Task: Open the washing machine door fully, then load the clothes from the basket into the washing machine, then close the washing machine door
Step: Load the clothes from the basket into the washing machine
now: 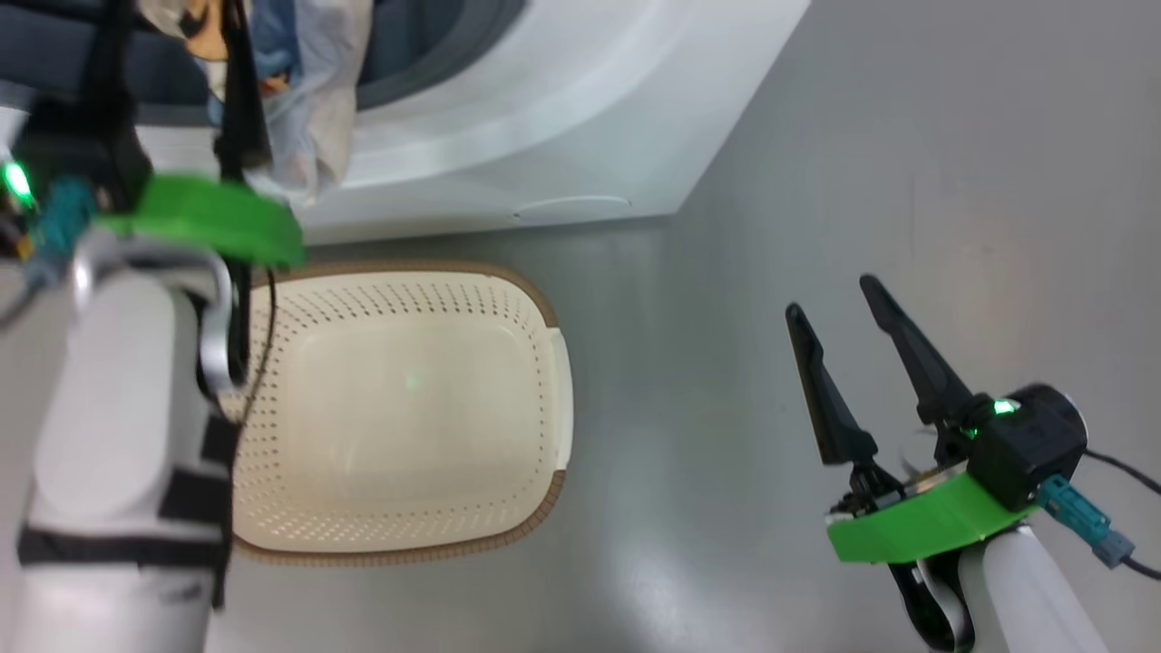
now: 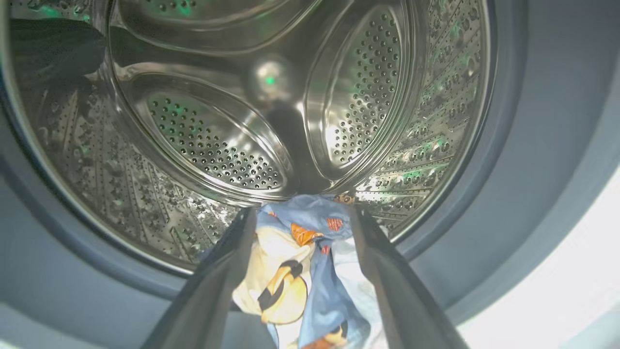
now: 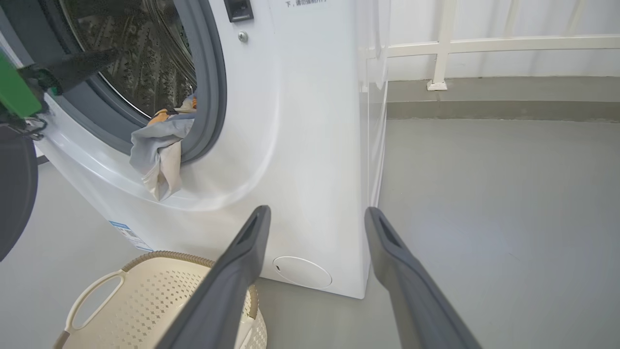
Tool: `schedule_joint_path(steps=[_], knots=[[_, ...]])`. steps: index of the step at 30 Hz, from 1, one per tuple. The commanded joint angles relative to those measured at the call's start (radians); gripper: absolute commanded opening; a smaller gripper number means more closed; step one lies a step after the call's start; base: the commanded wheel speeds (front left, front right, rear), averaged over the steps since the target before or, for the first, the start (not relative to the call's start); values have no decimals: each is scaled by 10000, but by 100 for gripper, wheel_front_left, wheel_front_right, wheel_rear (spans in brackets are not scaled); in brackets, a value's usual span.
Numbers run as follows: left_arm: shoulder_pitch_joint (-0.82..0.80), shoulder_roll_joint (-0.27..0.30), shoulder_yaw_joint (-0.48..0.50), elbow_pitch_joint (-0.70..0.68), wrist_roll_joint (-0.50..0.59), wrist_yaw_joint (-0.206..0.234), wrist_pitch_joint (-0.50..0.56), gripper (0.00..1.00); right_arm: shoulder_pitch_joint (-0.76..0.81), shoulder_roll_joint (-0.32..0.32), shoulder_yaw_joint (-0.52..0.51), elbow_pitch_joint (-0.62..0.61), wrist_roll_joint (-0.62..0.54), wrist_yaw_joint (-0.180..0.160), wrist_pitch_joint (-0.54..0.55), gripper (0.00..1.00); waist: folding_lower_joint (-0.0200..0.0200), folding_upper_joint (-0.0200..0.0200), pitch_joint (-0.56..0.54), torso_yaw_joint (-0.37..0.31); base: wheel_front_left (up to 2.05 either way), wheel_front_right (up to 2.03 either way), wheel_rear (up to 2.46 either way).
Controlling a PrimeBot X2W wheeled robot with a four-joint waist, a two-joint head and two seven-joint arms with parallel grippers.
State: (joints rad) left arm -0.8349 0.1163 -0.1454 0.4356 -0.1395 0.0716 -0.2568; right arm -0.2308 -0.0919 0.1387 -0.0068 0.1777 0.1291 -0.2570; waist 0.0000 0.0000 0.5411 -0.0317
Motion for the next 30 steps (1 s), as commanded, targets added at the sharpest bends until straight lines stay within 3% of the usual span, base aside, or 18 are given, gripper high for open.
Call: schedule_joint_path(steps=[1, 11, 21, 30], knots=[[527, 346, 300, -523, -77, 36, -49, 100, 333, -12, 164, -174, -24, 16, -48, 100, 0, 0, -361, 198, 0, 0, 0], [3061, 287, 600, -1945, -241, 20, -49, 100, 632, -128, -29, -250, 11, 16, -48, 100, 0, 0, -862, 381, 0, 0, 0], [5201, -199, 762, -2746, -339, 66, -49, 100, 850, -167, -129, -226, 46, 16, -48, 100, 0, 0, -1472, 489, 0, 0, 0], [6727, -430, 1190, -3200, -257, 488, -49, 100, 1025, -119, -239, -291, 112, 16, -48, 100, 0, 0, -1784, 367, 0, 0, 0]])
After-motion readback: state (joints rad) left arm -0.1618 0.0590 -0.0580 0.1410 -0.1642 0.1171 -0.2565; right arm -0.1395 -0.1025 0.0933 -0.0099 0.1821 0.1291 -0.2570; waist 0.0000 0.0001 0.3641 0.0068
